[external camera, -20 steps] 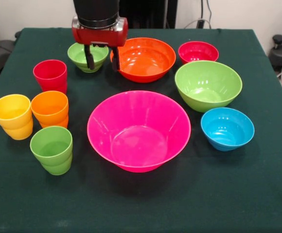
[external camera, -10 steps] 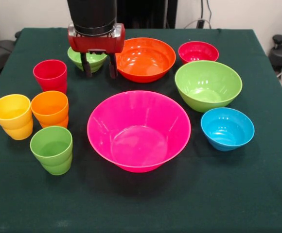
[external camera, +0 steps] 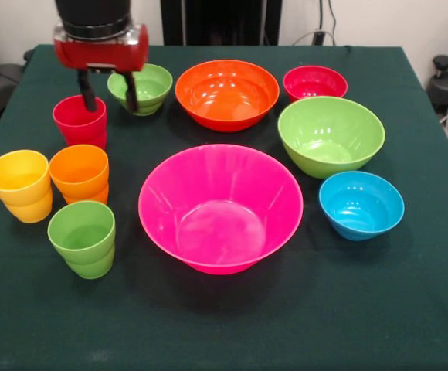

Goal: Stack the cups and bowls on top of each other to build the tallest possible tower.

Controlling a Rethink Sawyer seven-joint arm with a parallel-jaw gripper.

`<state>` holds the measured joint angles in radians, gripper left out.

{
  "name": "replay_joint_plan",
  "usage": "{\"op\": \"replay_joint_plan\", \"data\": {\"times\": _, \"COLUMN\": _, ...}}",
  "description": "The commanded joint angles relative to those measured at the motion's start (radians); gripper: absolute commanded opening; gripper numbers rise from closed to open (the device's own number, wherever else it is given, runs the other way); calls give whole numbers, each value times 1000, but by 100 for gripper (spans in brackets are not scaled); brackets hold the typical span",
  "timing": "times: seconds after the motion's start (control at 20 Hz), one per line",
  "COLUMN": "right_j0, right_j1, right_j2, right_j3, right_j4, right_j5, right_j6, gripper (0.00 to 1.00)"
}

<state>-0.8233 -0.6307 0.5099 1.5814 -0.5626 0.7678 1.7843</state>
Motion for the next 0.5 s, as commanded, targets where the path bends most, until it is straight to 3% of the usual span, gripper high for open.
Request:
{"op": "replay_joint_plan", "data": {"times": 0.05, "right_j0": -23, "right_j1": 37, "right_j2": 56, "right_j3": -60, "right_j4": -101, "right_j5": 152, "right_j6": -409, "gripper": 100}}
{"op": "replay_joint_plan", "data": {"times": 0.5, "right_j0": -13, "right_j1": 92, "right_j2": 54, "right_j3": -44, "right_j4": -135, "right_j5": 64, "right_j6": -348, "gripper": 100}}
